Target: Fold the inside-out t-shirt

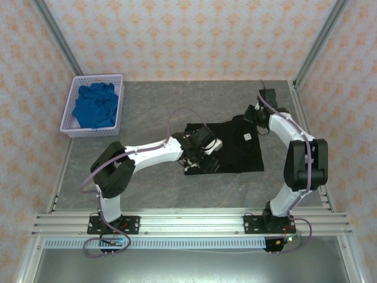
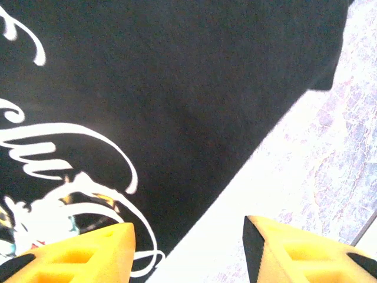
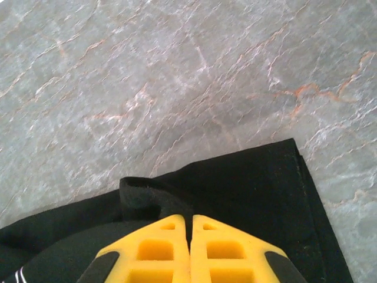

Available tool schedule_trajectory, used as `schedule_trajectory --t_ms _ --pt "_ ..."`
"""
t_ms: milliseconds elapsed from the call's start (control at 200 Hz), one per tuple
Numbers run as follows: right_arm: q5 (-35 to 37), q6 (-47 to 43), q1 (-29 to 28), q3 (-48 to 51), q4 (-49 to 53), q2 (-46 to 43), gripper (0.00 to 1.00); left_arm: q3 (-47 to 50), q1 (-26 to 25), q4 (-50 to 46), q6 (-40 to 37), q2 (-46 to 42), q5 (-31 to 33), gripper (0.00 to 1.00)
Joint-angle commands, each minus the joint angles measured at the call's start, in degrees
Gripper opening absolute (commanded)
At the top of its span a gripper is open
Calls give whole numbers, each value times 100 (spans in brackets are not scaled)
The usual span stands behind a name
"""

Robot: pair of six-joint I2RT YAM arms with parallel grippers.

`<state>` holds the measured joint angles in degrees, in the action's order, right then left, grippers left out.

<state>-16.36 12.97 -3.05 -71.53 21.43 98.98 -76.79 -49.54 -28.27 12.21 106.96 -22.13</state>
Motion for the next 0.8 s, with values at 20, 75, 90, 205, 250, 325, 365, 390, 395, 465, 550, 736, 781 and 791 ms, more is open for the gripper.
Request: schedule_trajectory --t_ms 20,75,90,205,250,325,365,390,395,465,550,736,781,791 --pt "775 -152 50 -361 649 525 14 -255 -85 181 -143 212 -135 53" --pt "1057 -219 50 -469 803 601 21 -358 -122 172 -162 418 -158 53" --pt "1143 -249 50 -516 851 606 22 -376 -122 162 -162 435 -159 53" --pt "1990 -463 50 -668 1321 407 34 -567 -126 53 -216 398 -46 54" --pt "2223 -528 50 -573 1379 186 38 -590 -114 38 -243 289 58 54" --pt "2211 -546 50 -259 1382 -291 44 -505 -23 118 -209 -44 172 55" --pt "1952 -507 29 30 1342 -577 45 -396 86 229 -127 -187 176 55" --pt "1731 -463 7 217 1310 -749 46 -320 176 287 -66 -259 169 55" --pt "1710 -454 2 257 1306 -775 47 -306 201 296 -55 -279 167 55" --pt "1058 -285 -162 835 1164 -1192 50 -106 524 475 141 -393 92 56" --pt "568 120 -367 1429 1024 -1540 52 -108 904 458 298 -243 49 56" --pt "453 680 -377 2099 607 -1477 50 -828 1123 -203 117 632 220 56" --pt "480 670 -338 2069 512 -1272 49 -897 1123 -276 80 745 217 56" --pt "462 667 -330 2056 481 -1216 49 -905 1122 -300 74 760 224 56"
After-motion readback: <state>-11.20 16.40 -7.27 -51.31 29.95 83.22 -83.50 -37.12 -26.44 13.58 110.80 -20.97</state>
